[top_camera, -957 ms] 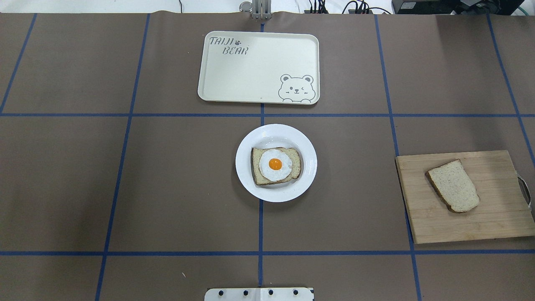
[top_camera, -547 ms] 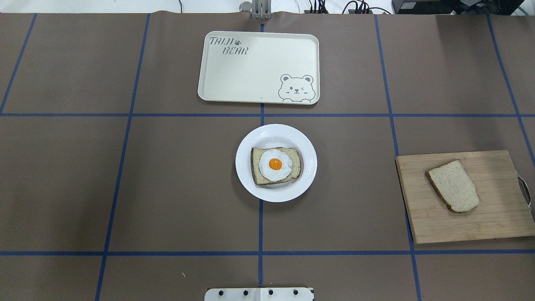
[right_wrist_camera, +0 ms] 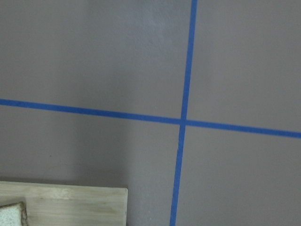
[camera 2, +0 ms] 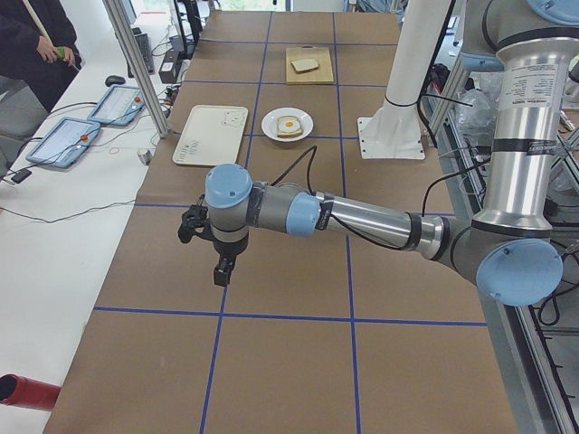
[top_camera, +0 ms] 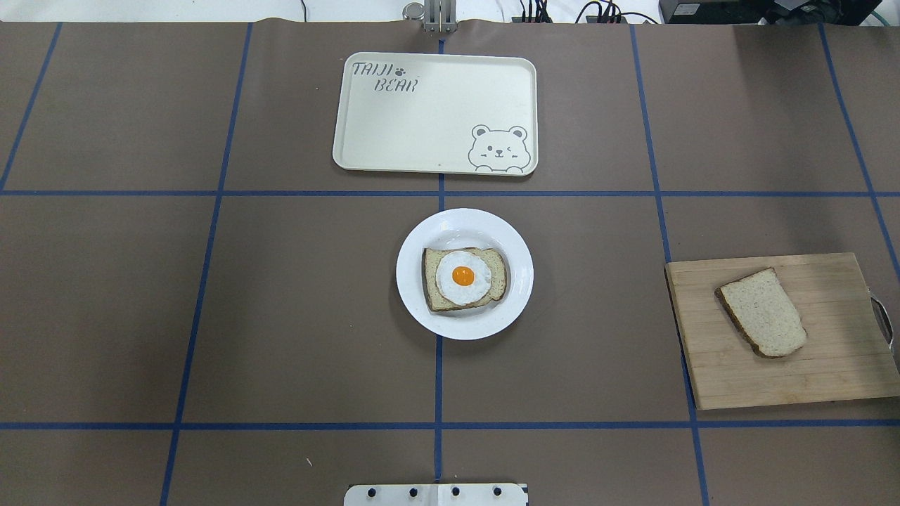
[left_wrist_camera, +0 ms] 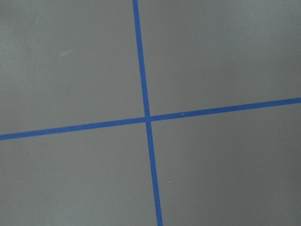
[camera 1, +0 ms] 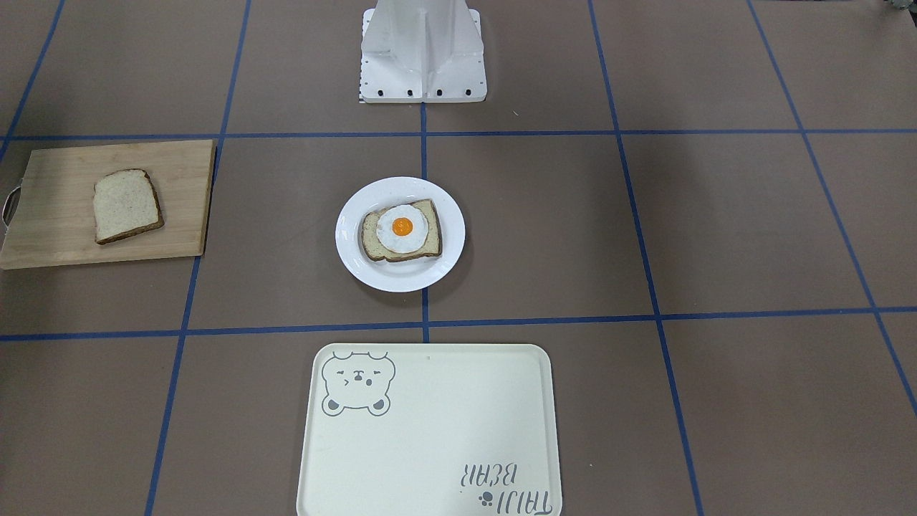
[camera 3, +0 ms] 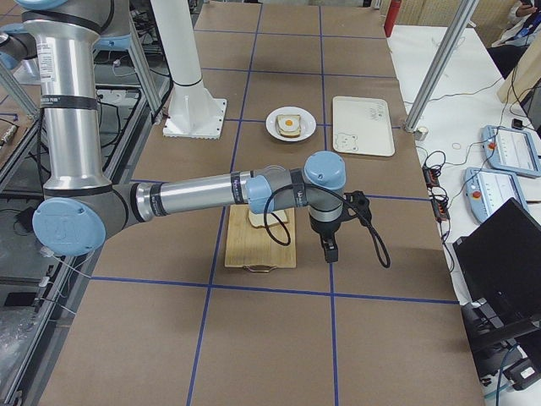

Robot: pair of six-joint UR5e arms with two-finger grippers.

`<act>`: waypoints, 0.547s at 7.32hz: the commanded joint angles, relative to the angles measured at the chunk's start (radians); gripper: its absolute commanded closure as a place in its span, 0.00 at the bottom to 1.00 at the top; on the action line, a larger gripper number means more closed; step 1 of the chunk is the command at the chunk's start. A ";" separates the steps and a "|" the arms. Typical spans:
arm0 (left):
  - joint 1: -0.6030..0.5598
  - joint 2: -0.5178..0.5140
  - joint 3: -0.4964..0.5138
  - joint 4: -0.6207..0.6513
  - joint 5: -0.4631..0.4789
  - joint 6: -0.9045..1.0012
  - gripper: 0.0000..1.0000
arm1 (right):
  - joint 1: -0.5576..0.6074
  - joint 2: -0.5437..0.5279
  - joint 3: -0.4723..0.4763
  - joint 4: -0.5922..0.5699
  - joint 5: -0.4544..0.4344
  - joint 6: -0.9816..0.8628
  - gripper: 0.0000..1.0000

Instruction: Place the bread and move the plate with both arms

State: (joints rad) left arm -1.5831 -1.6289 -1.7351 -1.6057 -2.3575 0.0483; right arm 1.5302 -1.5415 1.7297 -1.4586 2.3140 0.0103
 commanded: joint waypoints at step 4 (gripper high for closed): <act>0.000 -0.020 0.043 -0.174 0.026 -0.037 0.01 | -0.028 -0.022 0.024 0.152 0.080 0.185 0.00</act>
State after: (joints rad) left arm -1.5831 -1.6518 -1.7010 -1.7728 -2.3344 0.0256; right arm 1.5238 -1.5546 1.7478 -1.3282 2.3469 0.0952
